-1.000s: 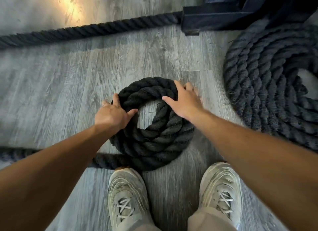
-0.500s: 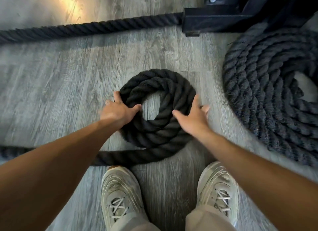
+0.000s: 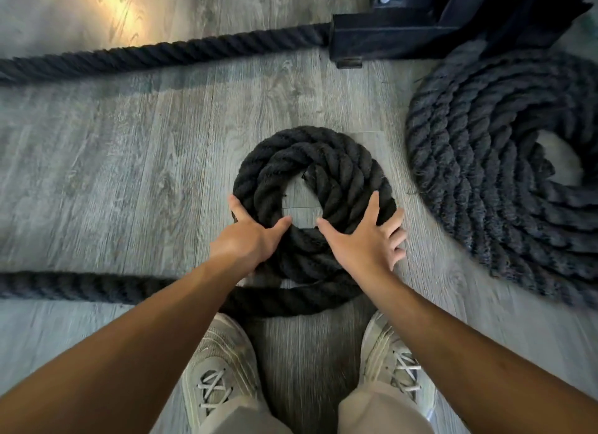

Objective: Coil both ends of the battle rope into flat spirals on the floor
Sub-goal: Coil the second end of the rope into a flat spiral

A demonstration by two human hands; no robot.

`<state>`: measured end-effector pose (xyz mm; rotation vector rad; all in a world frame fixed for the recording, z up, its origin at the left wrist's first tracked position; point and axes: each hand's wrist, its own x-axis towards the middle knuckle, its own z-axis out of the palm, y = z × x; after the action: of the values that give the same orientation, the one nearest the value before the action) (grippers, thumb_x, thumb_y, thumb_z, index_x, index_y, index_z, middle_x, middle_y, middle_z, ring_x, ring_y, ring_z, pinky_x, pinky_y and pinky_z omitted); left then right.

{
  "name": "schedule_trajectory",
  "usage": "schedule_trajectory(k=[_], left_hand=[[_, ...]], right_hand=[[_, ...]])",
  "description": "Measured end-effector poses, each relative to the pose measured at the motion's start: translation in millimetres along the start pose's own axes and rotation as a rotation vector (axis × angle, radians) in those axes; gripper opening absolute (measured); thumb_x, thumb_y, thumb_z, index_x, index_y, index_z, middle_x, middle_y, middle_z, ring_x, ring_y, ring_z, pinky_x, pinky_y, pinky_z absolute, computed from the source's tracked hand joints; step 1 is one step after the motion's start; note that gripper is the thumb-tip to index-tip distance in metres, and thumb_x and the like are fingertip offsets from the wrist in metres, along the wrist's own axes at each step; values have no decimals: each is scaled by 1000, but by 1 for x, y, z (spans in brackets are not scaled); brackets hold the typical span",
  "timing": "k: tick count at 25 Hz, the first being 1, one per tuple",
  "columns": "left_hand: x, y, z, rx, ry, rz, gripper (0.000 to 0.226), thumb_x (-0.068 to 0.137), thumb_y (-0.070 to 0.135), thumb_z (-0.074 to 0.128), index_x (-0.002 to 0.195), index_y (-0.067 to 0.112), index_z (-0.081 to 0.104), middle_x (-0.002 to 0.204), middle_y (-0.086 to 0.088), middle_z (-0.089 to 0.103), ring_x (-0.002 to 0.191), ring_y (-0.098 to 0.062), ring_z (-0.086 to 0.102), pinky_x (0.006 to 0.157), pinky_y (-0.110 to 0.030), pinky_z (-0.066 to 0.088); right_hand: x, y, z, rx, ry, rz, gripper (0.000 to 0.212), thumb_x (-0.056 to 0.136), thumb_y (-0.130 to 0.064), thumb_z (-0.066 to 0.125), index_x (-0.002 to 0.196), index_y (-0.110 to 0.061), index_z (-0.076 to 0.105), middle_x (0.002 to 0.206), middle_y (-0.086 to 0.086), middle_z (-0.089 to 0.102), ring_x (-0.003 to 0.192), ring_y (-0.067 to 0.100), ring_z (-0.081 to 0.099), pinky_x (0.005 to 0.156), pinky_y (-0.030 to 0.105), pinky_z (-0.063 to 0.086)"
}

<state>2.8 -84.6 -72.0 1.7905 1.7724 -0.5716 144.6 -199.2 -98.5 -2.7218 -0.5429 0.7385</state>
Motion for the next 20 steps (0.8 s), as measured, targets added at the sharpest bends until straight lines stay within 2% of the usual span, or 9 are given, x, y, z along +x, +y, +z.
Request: schedule_trajectory(k=[2,4,7,10,12,14,18,20], left_hand=[[8,3,-11,160,102,48,129,70,97,31,158,9,-2,144,-25,51,123,-39,58,90,-43,48],[20,10,-26,162,141,139,119,73,94,37,160,21,0,161,-28,22,139,-46,39,105,-51,41],[39,14,-41,7,114,374,99,83,73,59,157,49,-2,159,-27,20,140,-47,37,115,-50,34],[49,13,-43,-26,72,415,85,83,64,66,153,58,16,159,-23,20,135,-46,43,113,-47,39],[48,9,-38,-87,79,350,83,82,62,68,151,58,21,156,-23,23,128,-46,49,107,-47,45],[36,-3,-25,-175,134,275,85,81,65,67,152,54,21,154,-29,24,128,-48,48,108,-48,44],[-8,-36,19,-480,125,164,96,72,72,71,151,41,26,144,-35,33,131,-47,46,110,-45,37],[-15,-43,31,-533,107,116,90,73,75,67,146,37,31,142,-33,31,132,-45,42,109,-45,36]], right_hand=[[0,-9,2,13,4,47,124,61,-82,61,159,-37,0,164,20,-3,138,43,21,106,57,25],[4,-9,2,7,11,43,123,61,-79,62,159,-36,1,163,20,-2,137,44,21,105,57,26],[4,-6,6,-6,37,16,121,63,-80,59,159,-35,1,163,21,-1,136,44,22,103,56,26],[7,-6,8,-49,34,-3,119,65,-82,53,159,-34,-1,163,21,-2,134,43,22,103,56,26],[18,-7,4,-104,13,-66,119,65,-83,51,160,-35,-2,162,21,-1,136,43,22,106,57,25],[35,-8,-6,-165,-37,-201,117,66,-84,53,159,-39,-1,163,17,-2,140,43,17,111,57,22],[78,-26,-42,-238,-268,-525,114,67,-77,69,158,-50,6,168,1,-7,153,33,1,119,54,13],[85,-31,-51,-223,-348,-584,112,66,-74,75,157,-53,13,169,-5,-6,154,29,-1,122,54,12]])
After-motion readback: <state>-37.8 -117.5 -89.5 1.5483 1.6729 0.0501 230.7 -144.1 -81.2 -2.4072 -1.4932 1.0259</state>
